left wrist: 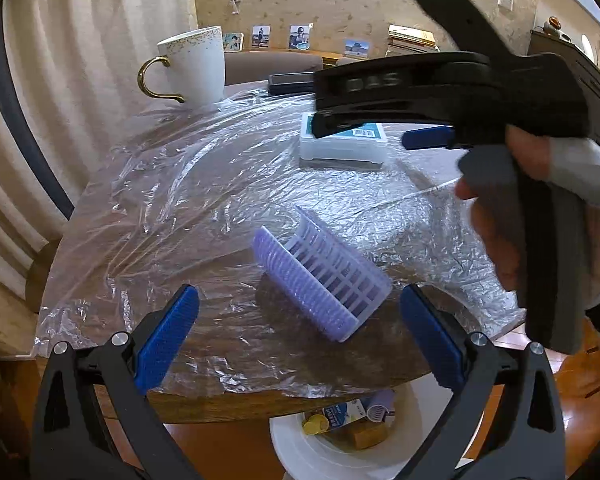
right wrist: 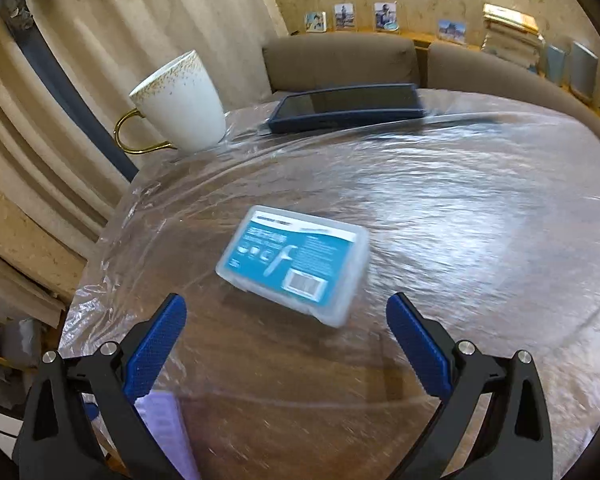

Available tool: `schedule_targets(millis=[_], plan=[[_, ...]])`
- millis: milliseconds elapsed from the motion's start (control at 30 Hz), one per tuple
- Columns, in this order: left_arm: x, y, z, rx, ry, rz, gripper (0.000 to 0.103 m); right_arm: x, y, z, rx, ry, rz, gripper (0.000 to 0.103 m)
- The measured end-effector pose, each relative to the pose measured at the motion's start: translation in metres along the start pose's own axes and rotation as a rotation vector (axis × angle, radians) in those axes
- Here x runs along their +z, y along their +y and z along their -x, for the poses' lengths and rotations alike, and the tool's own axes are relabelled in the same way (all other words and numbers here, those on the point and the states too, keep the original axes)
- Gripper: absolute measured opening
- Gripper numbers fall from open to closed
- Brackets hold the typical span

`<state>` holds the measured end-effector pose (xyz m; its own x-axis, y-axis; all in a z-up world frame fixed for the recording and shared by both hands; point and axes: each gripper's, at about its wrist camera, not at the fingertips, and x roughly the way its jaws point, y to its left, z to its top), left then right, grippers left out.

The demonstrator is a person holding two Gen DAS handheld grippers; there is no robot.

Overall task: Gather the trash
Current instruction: 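Close the right tool on the dental floss box while the left tool grasps the lavender comb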

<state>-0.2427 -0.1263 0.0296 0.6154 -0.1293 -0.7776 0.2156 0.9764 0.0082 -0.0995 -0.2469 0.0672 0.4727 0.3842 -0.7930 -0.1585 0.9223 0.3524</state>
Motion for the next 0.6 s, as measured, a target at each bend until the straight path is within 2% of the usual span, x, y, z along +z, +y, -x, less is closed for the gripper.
schedule_targets(millis=[267, 467, 600], plan=[[0.007, 0.001, -0.009, -0.009, 0.003, 0.016, 0.101, 0.011, 0.018, -0.022, -0.073, 0.006, 0.107, 0.097], [0.015, -0.005, -0.018, 0.006, -0.003, 0.003, 0.101, 0.02, 0.016, -0.03, -0.095, 0.016, 0.122, 0.097], [0.02, -0.009, -0.028, 0.027, 0.005, -0.021, 0.089, 0.023, 0.02, -0.036, -0.111, 0.014, 0.16, 0.096]])
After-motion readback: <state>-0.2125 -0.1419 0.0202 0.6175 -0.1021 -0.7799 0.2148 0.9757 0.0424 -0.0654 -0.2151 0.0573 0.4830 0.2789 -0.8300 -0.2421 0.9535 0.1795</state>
